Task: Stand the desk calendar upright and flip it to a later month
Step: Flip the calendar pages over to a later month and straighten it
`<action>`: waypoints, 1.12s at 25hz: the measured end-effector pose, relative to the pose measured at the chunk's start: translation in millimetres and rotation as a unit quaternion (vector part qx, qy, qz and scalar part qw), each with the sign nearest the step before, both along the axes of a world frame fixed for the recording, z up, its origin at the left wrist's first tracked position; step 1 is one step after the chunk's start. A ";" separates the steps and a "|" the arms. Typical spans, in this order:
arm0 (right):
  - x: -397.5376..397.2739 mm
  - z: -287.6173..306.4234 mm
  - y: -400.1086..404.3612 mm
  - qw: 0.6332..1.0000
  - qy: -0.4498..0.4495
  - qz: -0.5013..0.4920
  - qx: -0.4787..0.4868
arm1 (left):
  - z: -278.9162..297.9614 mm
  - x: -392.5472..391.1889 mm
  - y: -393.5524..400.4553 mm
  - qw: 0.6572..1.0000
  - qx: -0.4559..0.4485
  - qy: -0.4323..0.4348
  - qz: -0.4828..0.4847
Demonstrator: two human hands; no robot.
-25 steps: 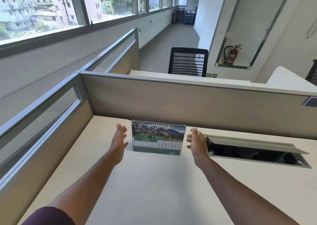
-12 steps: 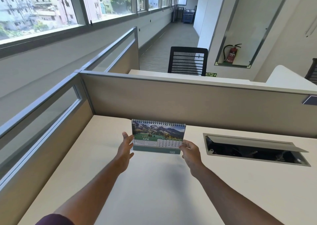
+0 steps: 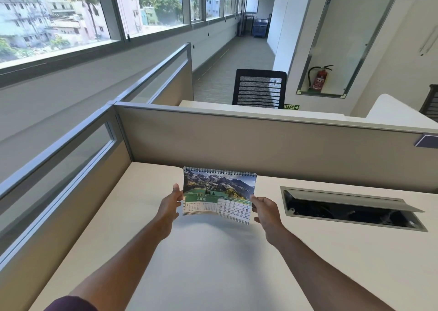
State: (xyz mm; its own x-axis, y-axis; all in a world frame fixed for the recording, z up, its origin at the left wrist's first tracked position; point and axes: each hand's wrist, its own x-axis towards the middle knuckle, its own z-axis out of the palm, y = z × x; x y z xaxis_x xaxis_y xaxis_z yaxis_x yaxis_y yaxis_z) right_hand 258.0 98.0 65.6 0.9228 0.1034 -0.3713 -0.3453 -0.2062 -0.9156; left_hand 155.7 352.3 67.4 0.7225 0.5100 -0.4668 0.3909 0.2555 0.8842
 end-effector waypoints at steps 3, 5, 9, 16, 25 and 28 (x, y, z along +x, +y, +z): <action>-1.6 12.6 0.8 0.995 0.050 -0.007 0.089 | 7.8 -3.0 3.6 1.000 -0.011 -0.006 0.003; -0.6 22.1 -0.6 0.986 0.072 -0.013 0.150 | 18.7 -5.7 5.8 0.999 -0.031 -0.019 0.015; 7.0 44.9 -1.5 0.965 0.077 -0.027 0.249 | 41.9 -7.8 19.0 0.993 -0.084 -0.079 0.027; 17.7 66.8 0.7 0.959 0.008 0.007 0.283 | 65.8 6.6 19.8 0.979 -0.080 -0.187 -0.006; 29.1 59.4 5.3 0.980 -0.079 0.051 0.173 | 54.1 23.3 16.1 0.981 0.108 -0.154 -0.037; 29.3 57.3 8.7 0.983 -0.076 0.012 0.169 | 46.9 23.7 20.5 0.986 0.093 -0.139 0.015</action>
